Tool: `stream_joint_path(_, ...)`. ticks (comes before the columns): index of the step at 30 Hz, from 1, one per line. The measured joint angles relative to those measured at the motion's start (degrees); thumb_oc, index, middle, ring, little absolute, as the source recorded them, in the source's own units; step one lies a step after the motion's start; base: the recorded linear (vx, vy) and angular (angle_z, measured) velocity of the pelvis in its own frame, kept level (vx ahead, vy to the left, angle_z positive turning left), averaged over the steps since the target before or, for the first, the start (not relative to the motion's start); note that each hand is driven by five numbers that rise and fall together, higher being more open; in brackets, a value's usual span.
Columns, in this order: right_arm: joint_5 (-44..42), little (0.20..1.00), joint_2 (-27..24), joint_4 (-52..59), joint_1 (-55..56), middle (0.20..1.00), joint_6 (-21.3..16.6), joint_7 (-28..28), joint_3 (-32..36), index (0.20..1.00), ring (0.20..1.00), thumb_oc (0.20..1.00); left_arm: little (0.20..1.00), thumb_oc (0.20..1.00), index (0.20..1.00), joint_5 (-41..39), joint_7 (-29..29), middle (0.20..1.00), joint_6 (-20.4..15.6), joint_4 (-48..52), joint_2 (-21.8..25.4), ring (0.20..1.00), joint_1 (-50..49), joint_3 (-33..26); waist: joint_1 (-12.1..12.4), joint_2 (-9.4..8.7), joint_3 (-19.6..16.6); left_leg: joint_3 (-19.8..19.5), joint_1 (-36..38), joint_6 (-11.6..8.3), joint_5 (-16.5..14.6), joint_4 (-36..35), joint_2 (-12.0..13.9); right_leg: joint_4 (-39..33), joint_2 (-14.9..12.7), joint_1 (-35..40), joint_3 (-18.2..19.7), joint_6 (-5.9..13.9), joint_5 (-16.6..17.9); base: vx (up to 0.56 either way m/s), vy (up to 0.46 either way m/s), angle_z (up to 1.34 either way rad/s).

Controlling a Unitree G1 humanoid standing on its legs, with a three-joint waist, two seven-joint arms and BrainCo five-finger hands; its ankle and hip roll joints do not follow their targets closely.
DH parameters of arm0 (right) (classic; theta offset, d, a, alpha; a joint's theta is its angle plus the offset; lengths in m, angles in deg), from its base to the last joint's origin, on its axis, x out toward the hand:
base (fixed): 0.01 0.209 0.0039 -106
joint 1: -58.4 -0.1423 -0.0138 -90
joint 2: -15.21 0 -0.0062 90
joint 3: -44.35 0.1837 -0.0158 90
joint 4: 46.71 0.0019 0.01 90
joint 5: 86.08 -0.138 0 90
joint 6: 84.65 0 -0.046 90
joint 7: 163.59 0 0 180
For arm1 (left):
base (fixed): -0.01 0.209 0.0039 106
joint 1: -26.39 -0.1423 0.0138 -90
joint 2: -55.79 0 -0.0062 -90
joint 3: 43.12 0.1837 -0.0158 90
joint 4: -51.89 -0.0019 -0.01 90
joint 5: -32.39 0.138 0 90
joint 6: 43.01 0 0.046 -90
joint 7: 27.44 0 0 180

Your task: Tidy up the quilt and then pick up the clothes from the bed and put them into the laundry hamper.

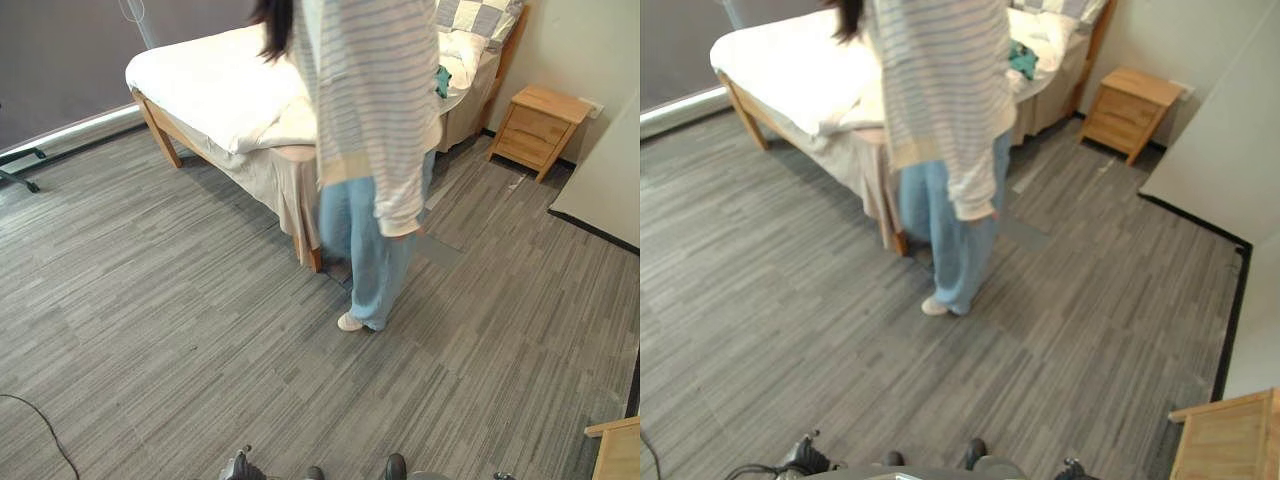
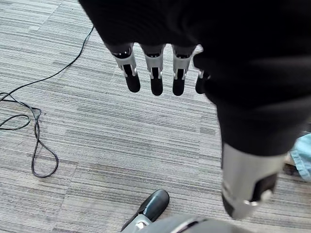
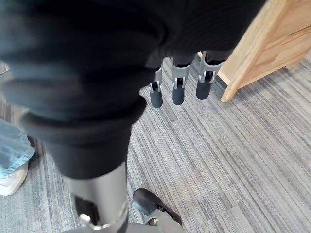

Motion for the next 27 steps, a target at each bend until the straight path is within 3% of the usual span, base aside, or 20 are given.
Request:
stream_joint_path(10,-0.05,1.000,0.07,0.17,0.09,1.000,-0.03,-0.01,-0.10,1.000,1.000,1.000,1.000,1.000,1.000,0.03,0.21,1.000,0.14,-1.36,-0.07,1.000,-2.23,0.00,0.31,2.13,-2.67,0.10,-0.79,-0.49,-0.46,-0.35,-0.06,-0.01,-0.03,-1.02,0.45,0.43,-0.16,0.05,0.044,-0.01)
stream_joint_path(18,-0.11,1.000,0.05,-0.15,0.46,1.000,0.14,-0.03,-0.02,1.000,1.000,1.000,1.000,1.000,1.000,-0.03,0.71,1.000,0.13,-1.25,0.24,1.000,-1.06,0.62,0.16,0.76,-3.97,0.31,-4.39,0.24,0.28,-0.35,-0.15,0.40,-0.17,-4.78,0.50,1.10,0.36,0.06,0.048,-0.02)
stream_joint_path(20,-0.29,1.000,-0.07,-0.39,-0.30,1.000,0.15,-0.06,0.12,1.000,1.000,1.000,1.000,1.000,1.000,-0.06,1.07,1.000,0.14,-1.23,0.33,1.000,0.31,0.63,0.23,0.53,-3.36,0.53,-5.11,0.92,0.16,-0.41,0.20,5.00,-0.23,-7.82,0.31,1.71,1.02,0.11,0.065,-0.24)
stream_joint_path(21,-0.73,1.000,-0.45,-0.08,-1.66,1.000,-0.07,-0.04,0.12,1.000,1.000,1.000,1.000,1.000,1.000,-0.06,1.30,1.000,0.19,-1.31,0.49,1.000,2.12,0.52,-0.06,1.12,-1.76,1.74,-5.19,1.24,0.73,-0.41,1.31,14.39,-0.05,-13.31,-1.25,2.27,1.08,0.17,0.084,-0.35)
stream_joint_path(22,-0.95,1.000,-0.33,-0.19,-2.26,1.000,-0.04,-0.05,0.21,1.000,1.000,1.000,1.000,1.000,1.000,-0.06,1.38,1.000,0.17,-1.19,0.78,1.000,2.88,0.54,-0.52,1.27,-1.17,2.25,-5.04,1.48,0.29,-0.19,1.53,19.01,-0.45,-15.69,-2.70,4.51,0.71,0.21,0.075,-0.45)
stream_joint_path(23,-1.33,1.000,-0.07,-0.02,-2.72,1.000,-0.16,0.07,0.45,1.000,1.000,1.000,1.000,1.000,1.000,-0.07,1.56,1.000,0.27,-1.39,1.08,1.000,4.00,0.41,-0.33,0.55,-0.13,2.81,-4.96,1.58,-0.73,1.24,0.02,26.05,-1.47,-19.44,-2.79,5.24,1.28,0.25,0.014,-0.34)
stream_joint_path(25,-1.97,1.000,-0.45,1.05,-3.83,1.000,0.08,-0.02,0.92,1.000,1.000,1.000,1.000,1.000,1.000,-0.08,1.49,1.000,0.28,-1.57,1.17,1.000,4.38,0.47,-0.30,1.20,1.51,3.56,-5.11,2.57,-2.74,2.57,1.37,37.22,-4.73,-25.34,-5.60,8.71,-1.33,0.43,-0.061,-0.26)
stream_joint_path(26,-2.91,1.000,-0.25,0.61,-3.31,1.000,0.82,-0.11,3.21,1.000,1.000,1.000,1.000,1.000,1.000,-0.10,1.47,1.000,0.52,-1.25,1.34,1.000,4.19,0.54,-1.61,1.94,1.43,3.94,-4.00,2.53,-3.45,0.52,1.54,36.53,-8.02,-26.87,-9.94,8.08,-2.13,0.44,-0.133,-0.10)
stream_joint_path(27,-3.03,1.000,-0.18,0.07,-2.68,1.000,0.98,0.03,3.60,1.000,1.000,1.000,1.000,1.000,1.000,-0.05,1.54,1.000,0.46,-1.23,1.39,1.000,4.09,0.64,-1.90,1.90,1.54,4.35,-3.23,2.22,-3.60,-0.12,1.22,32.30,-9.07,-27.09,-9.99,8.02,-2.53,0.63,-0.201,-0.02)
